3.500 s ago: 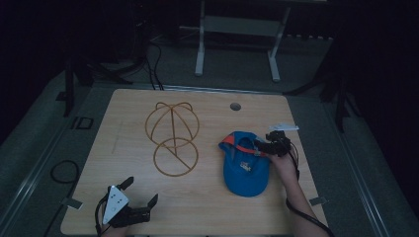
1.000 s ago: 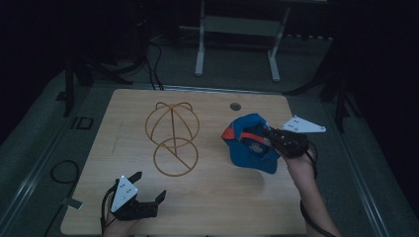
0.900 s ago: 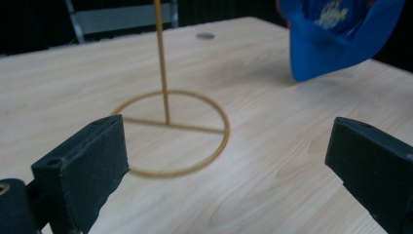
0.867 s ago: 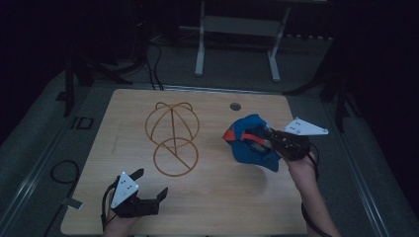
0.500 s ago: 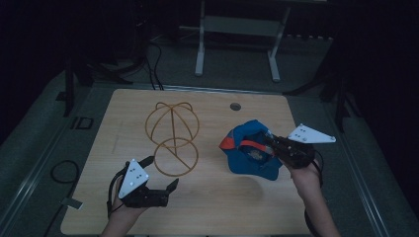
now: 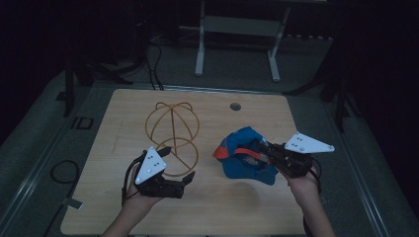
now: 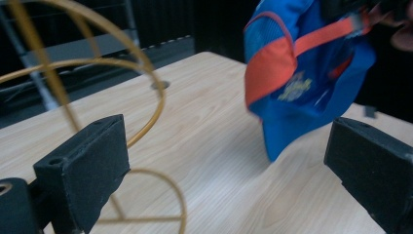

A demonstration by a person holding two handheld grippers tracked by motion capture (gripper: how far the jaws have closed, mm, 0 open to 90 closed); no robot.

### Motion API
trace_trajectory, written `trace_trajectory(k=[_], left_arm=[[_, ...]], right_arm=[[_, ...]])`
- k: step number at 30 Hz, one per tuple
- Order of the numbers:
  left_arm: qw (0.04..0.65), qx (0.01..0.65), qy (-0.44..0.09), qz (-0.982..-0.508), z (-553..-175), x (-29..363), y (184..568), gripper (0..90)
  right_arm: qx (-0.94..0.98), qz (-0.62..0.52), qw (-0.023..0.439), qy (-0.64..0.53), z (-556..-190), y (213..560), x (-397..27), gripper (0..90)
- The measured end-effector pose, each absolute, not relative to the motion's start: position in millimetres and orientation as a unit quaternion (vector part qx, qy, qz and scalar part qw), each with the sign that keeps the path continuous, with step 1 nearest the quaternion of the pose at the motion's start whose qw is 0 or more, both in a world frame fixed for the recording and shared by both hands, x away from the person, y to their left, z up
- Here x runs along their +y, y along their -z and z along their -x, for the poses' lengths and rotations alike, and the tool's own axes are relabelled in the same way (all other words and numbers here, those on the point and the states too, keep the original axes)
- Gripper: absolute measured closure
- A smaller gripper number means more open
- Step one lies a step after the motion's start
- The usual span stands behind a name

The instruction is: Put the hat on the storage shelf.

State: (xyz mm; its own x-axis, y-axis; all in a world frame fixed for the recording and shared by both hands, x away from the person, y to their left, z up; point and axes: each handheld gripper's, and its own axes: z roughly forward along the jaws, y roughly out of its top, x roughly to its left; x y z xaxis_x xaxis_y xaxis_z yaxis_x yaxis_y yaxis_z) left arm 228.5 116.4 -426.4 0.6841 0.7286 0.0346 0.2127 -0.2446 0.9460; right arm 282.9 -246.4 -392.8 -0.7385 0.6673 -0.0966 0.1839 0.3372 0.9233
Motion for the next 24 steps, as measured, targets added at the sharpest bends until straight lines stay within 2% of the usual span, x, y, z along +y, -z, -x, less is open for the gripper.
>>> trace_trajectory(k=[9,20,24], left_arm=[[0.532,0.288,-0.229,-0.763,-242.1,86.9,415.3,2.8],[0.531,0.256,-0.214,-0.778,-256.9,53.1,403.7,7.0],[0.529,0.251,-0.211,-0.783,-261.7,42.7,401.1,13.5]], right_arm=[[0.786,-0.255,0.229,-0.515,-272.7,394.9,-239.2,84.6],[0.791,-0.239,0.217,-0.519,-265.0,397.4,-232.7,84.6],[0.793,-0.231,0.215,-0.521,-261.7,396.8,-230.1,84.6]])
